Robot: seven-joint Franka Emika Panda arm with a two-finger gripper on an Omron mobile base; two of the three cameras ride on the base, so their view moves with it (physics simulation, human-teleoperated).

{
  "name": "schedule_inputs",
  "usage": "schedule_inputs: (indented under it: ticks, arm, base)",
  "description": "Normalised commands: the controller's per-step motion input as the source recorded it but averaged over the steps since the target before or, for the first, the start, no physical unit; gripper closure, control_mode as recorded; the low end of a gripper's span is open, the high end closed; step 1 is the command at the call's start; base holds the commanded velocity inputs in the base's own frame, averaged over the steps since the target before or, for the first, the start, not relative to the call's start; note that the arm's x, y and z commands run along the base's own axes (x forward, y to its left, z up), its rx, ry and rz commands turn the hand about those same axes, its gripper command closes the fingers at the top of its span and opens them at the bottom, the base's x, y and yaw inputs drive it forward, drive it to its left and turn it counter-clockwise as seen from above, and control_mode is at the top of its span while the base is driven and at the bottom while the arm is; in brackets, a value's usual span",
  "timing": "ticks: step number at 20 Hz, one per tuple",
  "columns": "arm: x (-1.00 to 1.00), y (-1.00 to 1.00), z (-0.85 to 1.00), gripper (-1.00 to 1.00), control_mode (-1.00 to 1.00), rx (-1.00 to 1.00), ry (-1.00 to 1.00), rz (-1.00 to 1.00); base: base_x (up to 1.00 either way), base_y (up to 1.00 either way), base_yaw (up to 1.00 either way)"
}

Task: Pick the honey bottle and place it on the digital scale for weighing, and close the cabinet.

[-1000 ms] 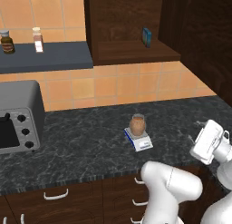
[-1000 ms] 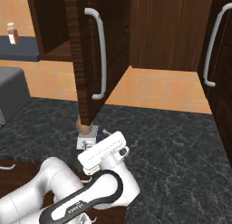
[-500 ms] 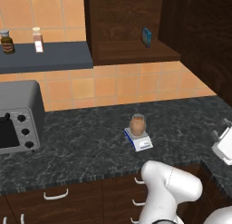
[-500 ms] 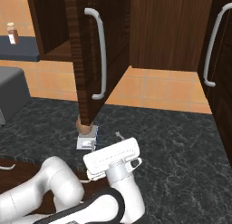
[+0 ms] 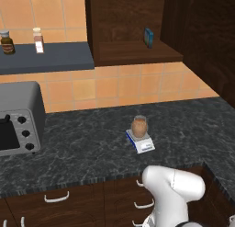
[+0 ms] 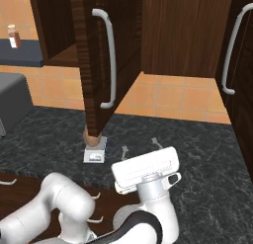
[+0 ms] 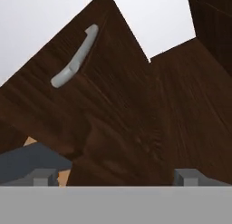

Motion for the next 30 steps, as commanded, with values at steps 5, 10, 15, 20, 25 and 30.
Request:
schedule_inputs:
  ticks: [5, 10, 15, 20, 25, 30]
  arm:
    - [0.01, -0.05, 0.78, -1.00, -1.00, 0.01, -0.09, 0.00]
    - [0.06, 0.00, 0.63, -1.00, -1.00, 0.00, -0.01, 0.00]
    - [0.00, 0.35, 0.65, -1.00, -1.00, -0.06, 0.01, -0.02]
    - [0.09, 0.73, 0.32, -1.00, -1.00, -0.17, 0.10, -0.06]
    - [-0.01, 0.63, 0.23, -1.00, -1.00, -0.12, 0.00, -0.02]
    - [-0.04, 1.00, 0.27, -1.00, -1.00, -0.20, 0.00, -0.10]
  base:
    - [0.00, 0.00, 0.00]
    - [0.00, 0.00, 0.00]
    - [0.00, 0.00, 0.00]
    - [0.00, 0.00, 0.00]
    - [0.00, 0.00, 0.00]
    - [0.00, 0.00, 0.00]
